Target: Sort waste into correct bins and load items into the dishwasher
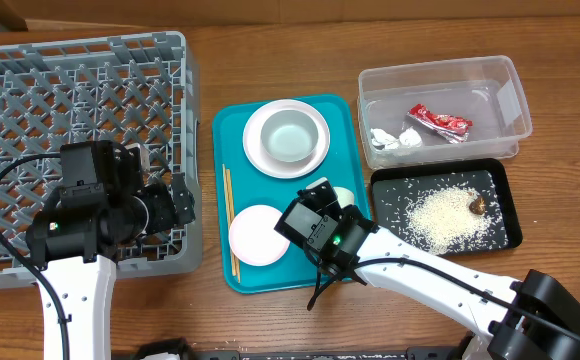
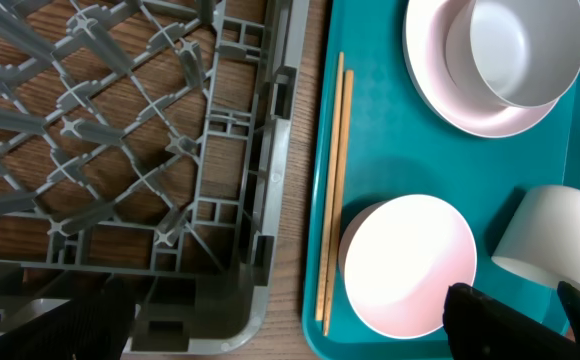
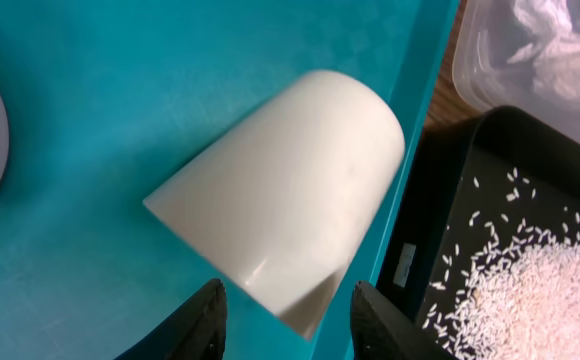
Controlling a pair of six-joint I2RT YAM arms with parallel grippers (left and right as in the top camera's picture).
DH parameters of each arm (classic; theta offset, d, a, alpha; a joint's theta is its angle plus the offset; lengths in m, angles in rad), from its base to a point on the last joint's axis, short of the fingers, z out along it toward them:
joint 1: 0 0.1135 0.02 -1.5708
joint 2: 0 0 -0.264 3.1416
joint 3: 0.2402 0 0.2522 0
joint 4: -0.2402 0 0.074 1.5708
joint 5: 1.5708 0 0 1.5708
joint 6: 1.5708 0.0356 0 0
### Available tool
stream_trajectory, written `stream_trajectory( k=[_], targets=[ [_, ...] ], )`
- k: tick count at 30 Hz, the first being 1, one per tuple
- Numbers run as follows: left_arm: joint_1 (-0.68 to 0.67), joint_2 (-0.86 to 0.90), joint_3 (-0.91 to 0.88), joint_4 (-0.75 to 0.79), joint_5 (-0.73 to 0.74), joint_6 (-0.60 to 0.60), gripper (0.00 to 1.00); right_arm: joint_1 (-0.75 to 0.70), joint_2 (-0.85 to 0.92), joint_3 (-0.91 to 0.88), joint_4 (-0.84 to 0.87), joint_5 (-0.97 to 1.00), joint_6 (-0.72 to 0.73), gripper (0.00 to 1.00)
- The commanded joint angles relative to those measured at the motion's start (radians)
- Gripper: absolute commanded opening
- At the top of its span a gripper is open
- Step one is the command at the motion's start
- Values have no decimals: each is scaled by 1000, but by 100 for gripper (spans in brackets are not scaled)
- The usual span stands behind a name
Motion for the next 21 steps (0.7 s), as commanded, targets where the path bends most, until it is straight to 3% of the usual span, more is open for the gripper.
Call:
stream_trajectory(
  k=[1, 21],
  targets=[
    [6, -3, 16, 1, -6, -13, 100, -1, -2, -4, 21, 14, -40, 42],
    [6, -3, 16, 0, -6, -13, 100, -6, 84, -6, 51, 82, -27, 42]
  ],
)
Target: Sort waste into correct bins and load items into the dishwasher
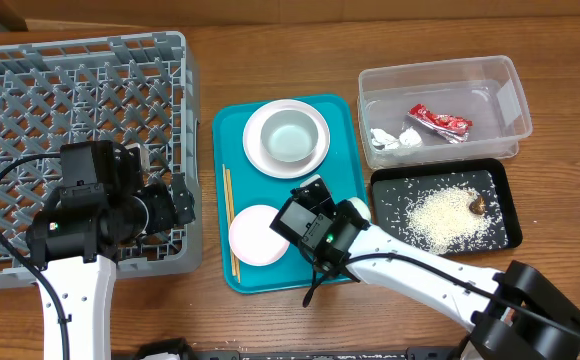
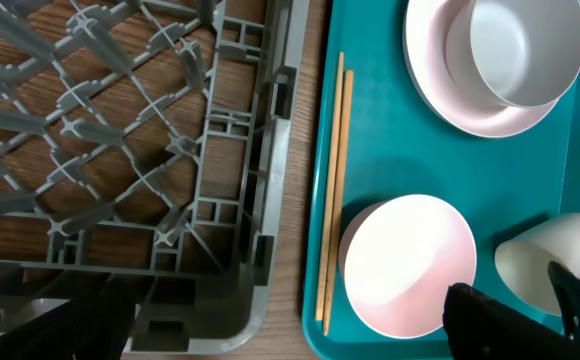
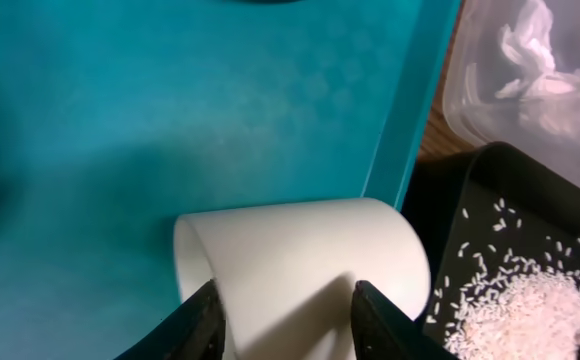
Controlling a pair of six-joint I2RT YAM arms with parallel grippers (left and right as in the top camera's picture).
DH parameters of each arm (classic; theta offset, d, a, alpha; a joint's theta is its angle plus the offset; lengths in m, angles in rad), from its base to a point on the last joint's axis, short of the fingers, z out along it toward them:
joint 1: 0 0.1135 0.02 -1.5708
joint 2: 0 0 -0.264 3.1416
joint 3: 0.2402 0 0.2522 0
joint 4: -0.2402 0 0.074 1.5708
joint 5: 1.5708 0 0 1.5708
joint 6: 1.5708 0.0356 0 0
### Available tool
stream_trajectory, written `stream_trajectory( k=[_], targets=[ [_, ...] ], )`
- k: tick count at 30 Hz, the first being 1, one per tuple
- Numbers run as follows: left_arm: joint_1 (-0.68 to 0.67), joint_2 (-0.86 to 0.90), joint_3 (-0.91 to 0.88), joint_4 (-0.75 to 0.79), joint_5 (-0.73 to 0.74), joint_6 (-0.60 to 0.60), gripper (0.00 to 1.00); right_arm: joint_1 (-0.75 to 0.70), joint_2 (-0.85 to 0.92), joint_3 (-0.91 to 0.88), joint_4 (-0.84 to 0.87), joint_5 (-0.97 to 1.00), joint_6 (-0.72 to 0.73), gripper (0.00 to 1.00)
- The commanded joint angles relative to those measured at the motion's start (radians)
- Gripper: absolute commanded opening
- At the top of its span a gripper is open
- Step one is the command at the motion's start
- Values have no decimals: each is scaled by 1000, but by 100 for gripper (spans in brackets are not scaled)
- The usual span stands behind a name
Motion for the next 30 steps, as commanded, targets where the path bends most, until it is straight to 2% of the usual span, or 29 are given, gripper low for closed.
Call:
stream_trajectory(
  k=[1, 4, 9, 22, 30],
  targets=[
    [6, -3, 16, 1, -6, -14, 100, -5, 36, -6, -16, 29, 14, 41],
    [6, -3, 16, 1, -6, -14, 100, -8, 40, -8, -24, 37, 53, 40],
    [6, -3, 16, 1, -6, -14, 100, -10, 40, -9, -46, 40, 114, 32],
    [6, -3, 16, 0, -6, -14, 100, -10, 39, -9, -108, 39, 193, 4],
    [6, -3, 16, 0, -6, -14, 100, -10, -19, 37, -138, -19, 222, 4]
  ],
)
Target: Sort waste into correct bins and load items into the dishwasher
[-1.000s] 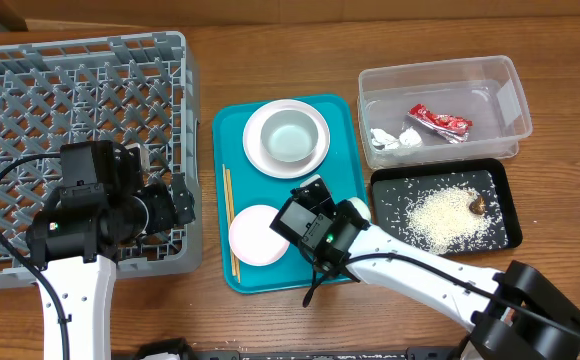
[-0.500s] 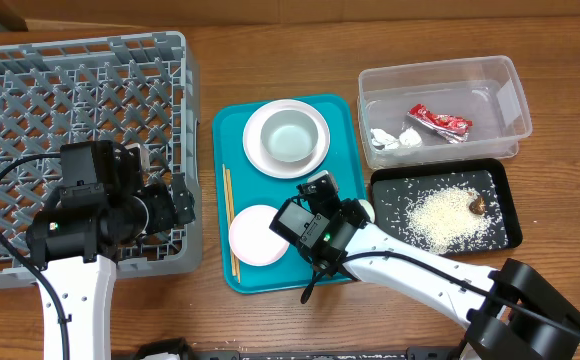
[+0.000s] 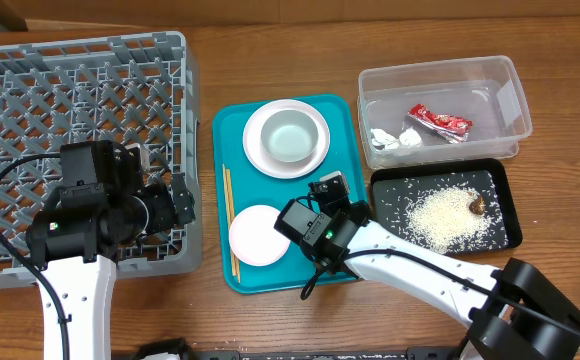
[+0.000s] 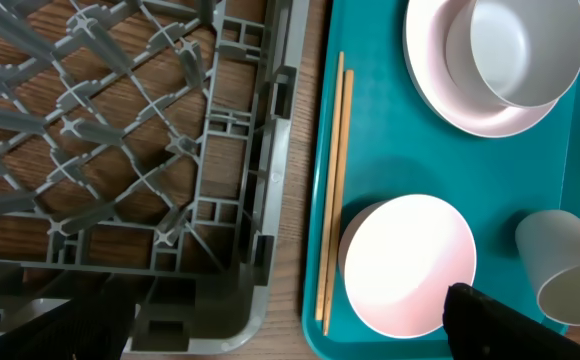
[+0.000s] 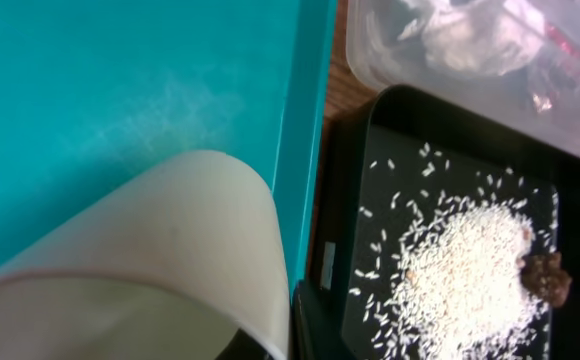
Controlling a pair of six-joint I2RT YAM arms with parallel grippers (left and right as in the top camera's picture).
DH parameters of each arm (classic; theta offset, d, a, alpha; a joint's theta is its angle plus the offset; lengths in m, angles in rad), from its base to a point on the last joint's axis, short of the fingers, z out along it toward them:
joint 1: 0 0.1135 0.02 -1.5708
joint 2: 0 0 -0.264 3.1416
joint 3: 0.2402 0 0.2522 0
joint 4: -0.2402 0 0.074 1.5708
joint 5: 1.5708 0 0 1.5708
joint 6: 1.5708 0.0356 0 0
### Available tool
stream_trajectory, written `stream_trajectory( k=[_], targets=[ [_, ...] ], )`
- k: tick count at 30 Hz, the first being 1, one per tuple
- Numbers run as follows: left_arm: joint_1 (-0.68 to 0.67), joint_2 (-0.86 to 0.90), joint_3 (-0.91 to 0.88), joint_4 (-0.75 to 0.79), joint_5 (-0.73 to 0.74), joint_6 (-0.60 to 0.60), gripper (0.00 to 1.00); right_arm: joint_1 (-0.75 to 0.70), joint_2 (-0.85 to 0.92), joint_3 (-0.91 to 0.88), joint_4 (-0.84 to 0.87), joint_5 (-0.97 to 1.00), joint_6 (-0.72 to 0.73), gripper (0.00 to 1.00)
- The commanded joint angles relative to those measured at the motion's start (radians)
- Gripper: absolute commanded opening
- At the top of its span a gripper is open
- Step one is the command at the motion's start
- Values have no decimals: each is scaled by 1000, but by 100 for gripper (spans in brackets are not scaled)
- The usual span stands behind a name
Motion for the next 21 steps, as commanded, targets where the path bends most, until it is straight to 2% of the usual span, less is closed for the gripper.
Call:
stream_trajectory(
  k=[1, 6, 10, 15, 21],
  targets=[
    [6, -3, 16, 1, -6, -13, 100, 2, -50, 40, -19, -135, 27, 4],
    [6, -3, 16, 1, -5, -13, 100, -28, -163, 149, -60, -208, 16, 4],
    [4, -3, 16, 2, 25, -10, 100, -111, -256, 226, -54, -380, -24, 4],
    [4, -3, 16, 34, 262, 105, 100, -292, -326, 246, -14, -693, -41, 4],
    [3, -3, 16, 75, 634, 295, 100, -575, -319, 245, 36, -1253, -72, 4]
  ],
)
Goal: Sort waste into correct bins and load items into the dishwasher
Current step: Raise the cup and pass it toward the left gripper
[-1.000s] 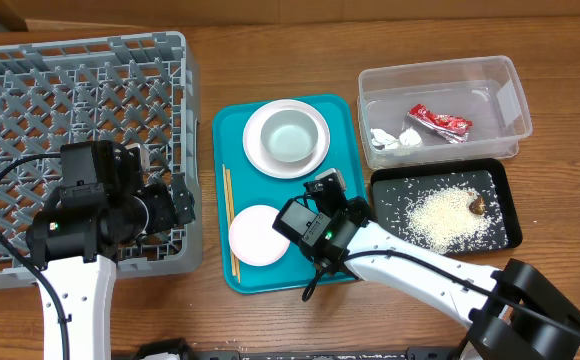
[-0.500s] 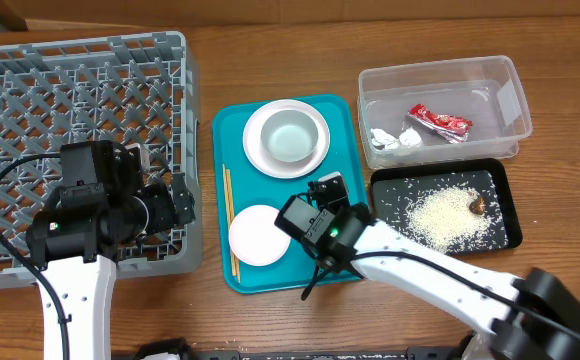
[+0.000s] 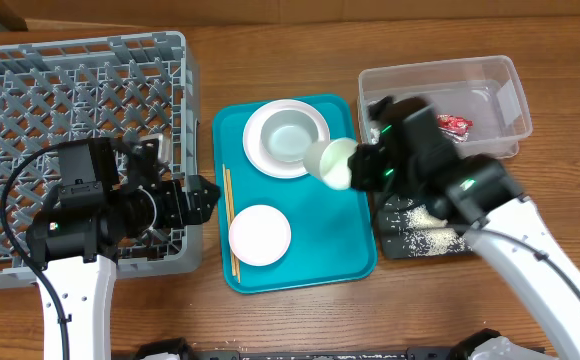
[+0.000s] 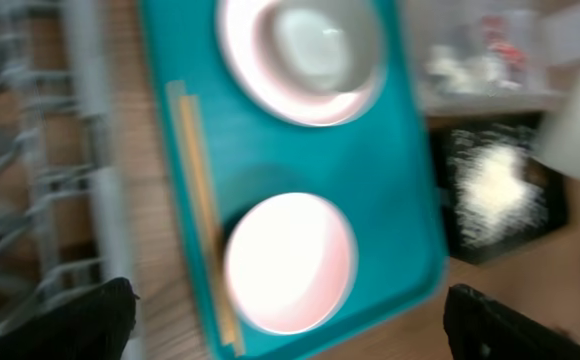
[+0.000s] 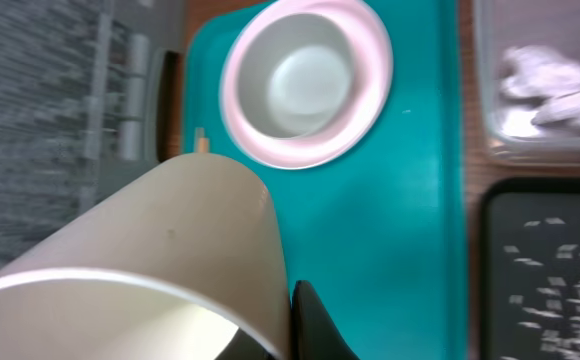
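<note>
My right gripper point(image 3: 355, 165) is shut on the rim of a cream cup point(image 3: 332, 163), one finger inside and one outside, and holds it in the air over the teal tray point(image 3: 345, 250). In the right wrist view the cup point(image 5: 140, 250) fills the lower left, with a black finger point(image 5: 315, 325) against its wall. On the tray are a plate with a bowl point(image 3: 286, 137), a white bowl point(image 3: 259, 235) and chopsticks point(image 3: 230, 225). My left gripper point(image 3: 198, 192) stands open at the edge of the grey dish rack point(image 3: 70, 90); its wrist view is blurred.
A clear bin point(image 3: 490, 75) with wrappers and crumpled paper stands at the back right. In front of it, a black tray point(image 3: 440, 240) with scattered rice is partly hidden by my right arm. Bare wooden table lies along the front.
My right gripper has risen from the tray's right edge with the cup and now holds it high near the plate. The left wrist has swung toward the tray, so its view shifted right.
The cup lay on its side at the tray's right edge with my right gripper open over it. The fingers then stood around its rim, then shut on the rim. Now the cup is off the tray. The left arm stayed still until now.
</note>
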Controlling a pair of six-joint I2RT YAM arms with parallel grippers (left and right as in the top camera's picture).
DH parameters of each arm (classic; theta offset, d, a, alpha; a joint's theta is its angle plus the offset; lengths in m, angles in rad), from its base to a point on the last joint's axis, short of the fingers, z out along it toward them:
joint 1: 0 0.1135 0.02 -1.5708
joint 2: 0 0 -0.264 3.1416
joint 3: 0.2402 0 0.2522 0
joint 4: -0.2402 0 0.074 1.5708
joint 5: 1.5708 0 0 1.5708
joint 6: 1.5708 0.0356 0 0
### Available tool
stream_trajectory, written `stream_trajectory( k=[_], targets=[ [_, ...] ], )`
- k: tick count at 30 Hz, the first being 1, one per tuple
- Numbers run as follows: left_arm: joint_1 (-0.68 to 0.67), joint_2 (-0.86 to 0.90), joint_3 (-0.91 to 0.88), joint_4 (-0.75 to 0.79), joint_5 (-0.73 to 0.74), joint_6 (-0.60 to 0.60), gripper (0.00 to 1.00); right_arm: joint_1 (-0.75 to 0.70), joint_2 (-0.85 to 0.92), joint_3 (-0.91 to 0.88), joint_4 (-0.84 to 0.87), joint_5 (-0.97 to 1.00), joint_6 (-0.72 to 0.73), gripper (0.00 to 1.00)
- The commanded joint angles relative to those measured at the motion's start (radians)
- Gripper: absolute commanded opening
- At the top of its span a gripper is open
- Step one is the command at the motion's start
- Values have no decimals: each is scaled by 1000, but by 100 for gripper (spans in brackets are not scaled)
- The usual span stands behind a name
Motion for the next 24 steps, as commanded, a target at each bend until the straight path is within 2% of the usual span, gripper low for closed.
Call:
stream_trajectory(
  k=[1, 7, 12, 16, 24],
  targets=[
    [2, -3, 16, 20, 312, 147, 100, -133, 9, 9, 34, -487, -57, 4],
    [-59, -3, 16, 122, 469, 156, 100, -279, 53, 8, 87, -926, -100, 4],
    [-156, -3, 16, 255, 494, 86, 100, -272, 82, 8, 136, -1112, -100, 4],
    [-234, -3, 16, 382, 525, 39, 100, -248, 101, 8, 158, -1167, -99, 4],
    [-298, -3, 16, 529, 630, 16, 100, -226, 115, 8, 168, -1207, -99, 4]
  ],
)
